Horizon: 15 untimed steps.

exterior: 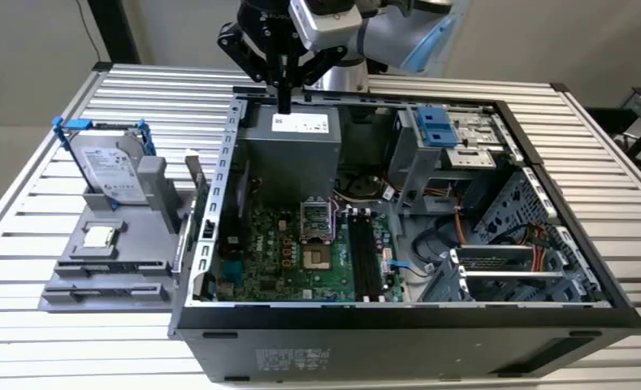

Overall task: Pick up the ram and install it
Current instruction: 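Reach for the ram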

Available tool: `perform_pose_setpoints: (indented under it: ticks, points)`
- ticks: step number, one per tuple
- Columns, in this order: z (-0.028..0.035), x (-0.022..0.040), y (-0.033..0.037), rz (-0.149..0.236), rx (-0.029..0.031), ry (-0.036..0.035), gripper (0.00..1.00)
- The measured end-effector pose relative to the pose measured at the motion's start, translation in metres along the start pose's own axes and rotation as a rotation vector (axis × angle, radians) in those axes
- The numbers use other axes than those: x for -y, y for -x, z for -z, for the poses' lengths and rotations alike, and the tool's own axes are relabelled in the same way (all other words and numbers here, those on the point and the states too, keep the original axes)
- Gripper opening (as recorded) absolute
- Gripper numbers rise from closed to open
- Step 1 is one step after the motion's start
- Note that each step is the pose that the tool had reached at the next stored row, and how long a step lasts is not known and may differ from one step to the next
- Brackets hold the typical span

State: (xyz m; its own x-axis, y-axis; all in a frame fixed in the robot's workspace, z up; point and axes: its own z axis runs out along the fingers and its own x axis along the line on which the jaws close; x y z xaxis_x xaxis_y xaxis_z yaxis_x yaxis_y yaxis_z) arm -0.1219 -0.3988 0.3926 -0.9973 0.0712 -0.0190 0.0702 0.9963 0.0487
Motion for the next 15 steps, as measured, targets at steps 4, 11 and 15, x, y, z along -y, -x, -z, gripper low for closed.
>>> perform_pose_setpoints:
  ticks: [4, 11, 15]
  points:
    - [0.0000, 0.0000, -0.0007, 0.000, 0.0000, 0.0000, 0.00]
    - [0.0000, 0.0002, -0.0024, 0.000, 0.0000, 0.0000, 0.00]
    - [0.0002, 0.0004, -0.0061, 0.000, -0.0001, 0.0000, 0.00]
